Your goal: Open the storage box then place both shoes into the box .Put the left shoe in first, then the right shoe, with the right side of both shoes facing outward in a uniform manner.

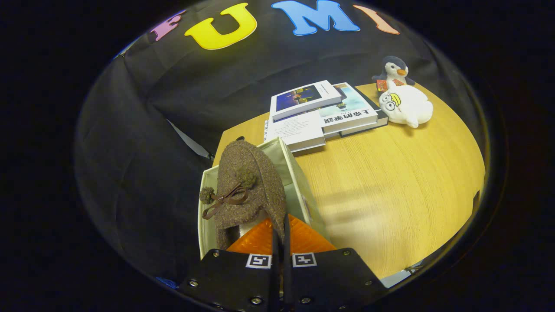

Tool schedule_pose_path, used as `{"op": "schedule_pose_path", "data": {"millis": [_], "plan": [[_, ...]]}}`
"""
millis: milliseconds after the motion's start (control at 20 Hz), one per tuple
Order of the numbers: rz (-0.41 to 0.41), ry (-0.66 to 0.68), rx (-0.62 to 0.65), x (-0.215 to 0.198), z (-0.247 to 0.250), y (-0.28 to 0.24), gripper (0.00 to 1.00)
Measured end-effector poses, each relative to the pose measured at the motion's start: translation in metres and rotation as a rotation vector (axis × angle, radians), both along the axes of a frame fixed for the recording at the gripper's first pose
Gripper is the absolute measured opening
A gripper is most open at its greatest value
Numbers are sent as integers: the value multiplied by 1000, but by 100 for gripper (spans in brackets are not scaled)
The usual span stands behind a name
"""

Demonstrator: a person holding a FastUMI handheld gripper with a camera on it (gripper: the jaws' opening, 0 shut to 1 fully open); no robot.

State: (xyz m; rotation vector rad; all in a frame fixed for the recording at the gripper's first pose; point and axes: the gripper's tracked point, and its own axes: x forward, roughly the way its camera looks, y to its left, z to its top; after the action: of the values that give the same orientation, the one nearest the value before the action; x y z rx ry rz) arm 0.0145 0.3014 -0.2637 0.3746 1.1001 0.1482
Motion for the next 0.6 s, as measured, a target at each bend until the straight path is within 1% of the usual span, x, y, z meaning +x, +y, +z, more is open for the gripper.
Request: {"op": "schedule_pose_path", "data": {"millis": [50,100,200,300,450,600], "plan": [[-11,-16,1,2,-2,3,11],[-15,-37,19,6,8,4,31],[-20,-82,1,10,19,-1,72],[-9,-123,-34,12,32,-9,98],[12,-185,-3,12,59,-12,98],[43,-278,-35,15,89,-38,98]]}}
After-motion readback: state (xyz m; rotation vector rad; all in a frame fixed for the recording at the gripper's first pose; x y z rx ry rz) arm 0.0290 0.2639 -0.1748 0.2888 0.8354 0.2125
